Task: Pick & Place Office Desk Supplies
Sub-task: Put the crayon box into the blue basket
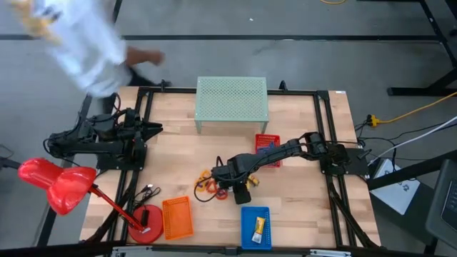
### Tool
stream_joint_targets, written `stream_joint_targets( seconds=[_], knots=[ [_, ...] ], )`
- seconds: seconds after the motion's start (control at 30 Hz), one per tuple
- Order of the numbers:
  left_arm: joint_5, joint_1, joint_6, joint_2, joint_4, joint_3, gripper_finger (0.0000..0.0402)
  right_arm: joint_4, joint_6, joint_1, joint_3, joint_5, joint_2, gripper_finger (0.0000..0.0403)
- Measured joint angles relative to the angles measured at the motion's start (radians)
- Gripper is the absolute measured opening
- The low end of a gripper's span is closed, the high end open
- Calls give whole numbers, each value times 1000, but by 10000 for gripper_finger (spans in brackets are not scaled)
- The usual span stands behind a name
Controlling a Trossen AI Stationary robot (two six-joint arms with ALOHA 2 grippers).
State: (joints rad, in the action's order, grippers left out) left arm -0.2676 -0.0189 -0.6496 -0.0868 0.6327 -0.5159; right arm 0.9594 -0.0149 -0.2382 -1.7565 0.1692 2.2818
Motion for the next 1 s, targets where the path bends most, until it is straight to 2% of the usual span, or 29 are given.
stream_joint_targets(
  seconds=[0.17, 0.4, 0.63, 1.0],
  knots=[
    [0, 0, 7, 0, 0, 0, 132, 89, -17, 2, 7, -9, -31, 124],
    [17, 0, 10, 0, -3, 0, 132, 122, -135, 22, 3, -26, -156, 122],
    [47, 0, 13, 0, -8, -1, 132, 128, -338, 6, 3, -23, -253, 153],
    [89, 0, 17, 0, -51, -1, 132, 118, -724, -138, 2, 10, -376, 134]
  ],
)
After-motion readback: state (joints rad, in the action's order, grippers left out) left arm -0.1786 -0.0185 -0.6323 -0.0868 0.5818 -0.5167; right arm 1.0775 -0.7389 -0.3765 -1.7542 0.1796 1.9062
